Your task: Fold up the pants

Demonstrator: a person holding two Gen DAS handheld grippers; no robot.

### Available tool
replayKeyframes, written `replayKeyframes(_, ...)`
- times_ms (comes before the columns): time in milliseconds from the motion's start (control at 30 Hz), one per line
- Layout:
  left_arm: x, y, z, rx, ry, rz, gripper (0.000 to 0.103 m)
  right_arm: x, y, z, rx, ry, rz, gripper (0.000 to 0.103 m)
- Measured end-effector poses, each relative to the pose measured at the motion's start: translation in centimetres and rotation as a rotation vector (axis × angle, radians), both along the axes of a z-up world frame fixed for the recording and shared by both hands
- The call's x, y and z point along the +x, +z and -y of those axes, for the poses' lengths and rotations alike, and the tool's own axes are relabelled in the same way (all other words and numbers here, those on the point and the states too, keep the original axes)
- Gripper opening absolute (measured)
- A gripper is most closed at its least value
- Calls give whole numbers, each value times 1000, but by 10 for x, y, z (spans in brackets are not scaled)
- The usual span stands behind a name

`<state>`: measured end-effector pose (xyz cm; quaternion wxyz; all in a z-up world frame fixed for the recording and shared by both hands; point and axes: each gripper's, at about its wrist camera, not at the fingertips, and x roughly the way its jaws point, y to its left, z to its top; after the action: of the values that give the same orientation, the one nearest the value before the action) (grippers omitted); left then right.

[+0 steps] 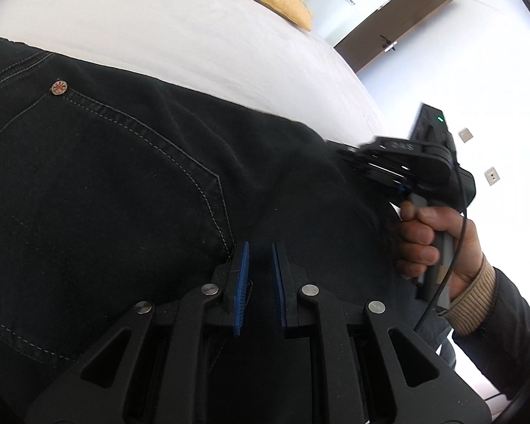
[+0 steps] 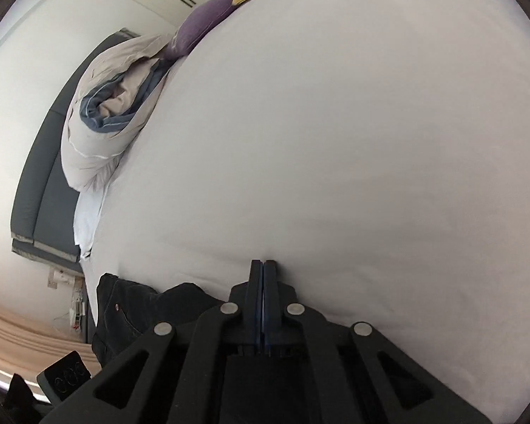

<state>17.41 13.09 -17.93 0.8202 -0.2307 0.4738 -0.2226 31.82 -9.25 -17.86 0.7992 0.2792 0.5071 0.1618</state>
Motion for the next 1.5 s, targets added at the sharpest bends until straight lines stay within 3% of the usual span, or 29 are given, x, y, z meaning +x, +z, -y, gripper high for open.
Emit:
replayKeyframes(33, -2, -1, -9, 2, 1, 2, 13, -8, 9, 5, -12, -19, 11, 9)
replayKeyframes(67, -4, -1, -10, 7, 4, 6, 13, -25, 22, 14, 24, -18, 43, 9)
replayKeyframes(100, -5, -2, -8, 11, 10, 8, 13, -38, 29, 14, 99, 10, 82, 10)
replayKeyframes(133, 0, -4, 1, 15, 18, 6, 13, -54, 34, 6, 165, 66, 101, 18)
replayKeyframes(167, -1, -5, 1, 18, 23, 1, 13, -61, 35, -7, 159, 115, 94, 29)
replayKeyframes(200, 6, -1, 10, 20, 28, -5, 13, -71, 31, -17, 98, 149, 79, 31)
replayKeyframes(233, 9, 2, 17, 23, 32, -11, 13, -77, 22, -24, 51, 152, 59, 31)
replayKeyframes(267, 9, 3, 18, 25, 33, -16, 13, -84, 6, -12, 56, 124, 24, 14)
replayKeyframes(300, 8, 2, 19, 31, 29, -15, 13, -91, -9, 7, 109, 67, -10, 0)
replayKeyframes(367, 11, 2, 24, 50, 19, -7, 12, -113, -24, 55, 219, -64, -37, 0)
replayKeyframes(533, 11, -4, 29, 78, 17, 0, 12, -184, -21, 174, 244, -355, 15, 0)
replayKeyframes(767, 14, 0, 41, 105, 16, 0, 12, -272, -4, 339, 173, -787, 80, 0)
replayKeyframes(800, 14, 2, 43, 111, 16, 1, 12, -288, -6, 357, 128, -870, 20, 1)
replayKeyframes(833, 14, 3, 44, 115, 18, 1, 12, -305, -7, 372, 58, -947, -67, 13)
replayKeyframes(867, 14, 4, 46, 119, 21, -1, 13, -324, -4, 385, 70, -980, -57, 13)
replayKeyframes(967, 14, 17, 56, 167, 39, -20, 13, -351, 28, 370, 167, -907, 125, 13)
replayKeyframes(1033, 10, 37, 74, 180, 18, 13, 13, -342, 50, 327, 250, -702, 229, 18)
replayKeyframes(1067, 7, 47, 85, 164, -5, 39, 13, -333, 54, 299, 309, -586, 263, 28)
replayKeyframes(1167, 0, 69, 133, 136, -101, 100, 13, -313, 37, 225, 456, -376, 258, 36)
replayKeyframes(1233, -1, 63, 159, 141, -151, 87, 13, -296, 8, 185, 453, -306, 145, 36)
replayKeyframes(1267, -1, 55, 169, 150, -170, 69, 13, -292, -8, 173, 436, -285, 98, 25)
replayKeyframes(1300, -1, 45, 179, 166, -188, 44, 13, -294, -15, 170, 371, -289, 83, 7)
replayKeyframes(1333, -3, 33, 185, 188, -202, 16, 13, -296, -18, 172, 301, -302, 62, 0)
replayKeyframes(1400, -13, 20, 189, 214, -206, 28, 13, -308, -26, 200, 383, -368, 43, 0)
replayKeyframes(1500, -24, 16, 180, 167, -186, 16, 13, -342, -26, 245, 383, -535, 45, 0)
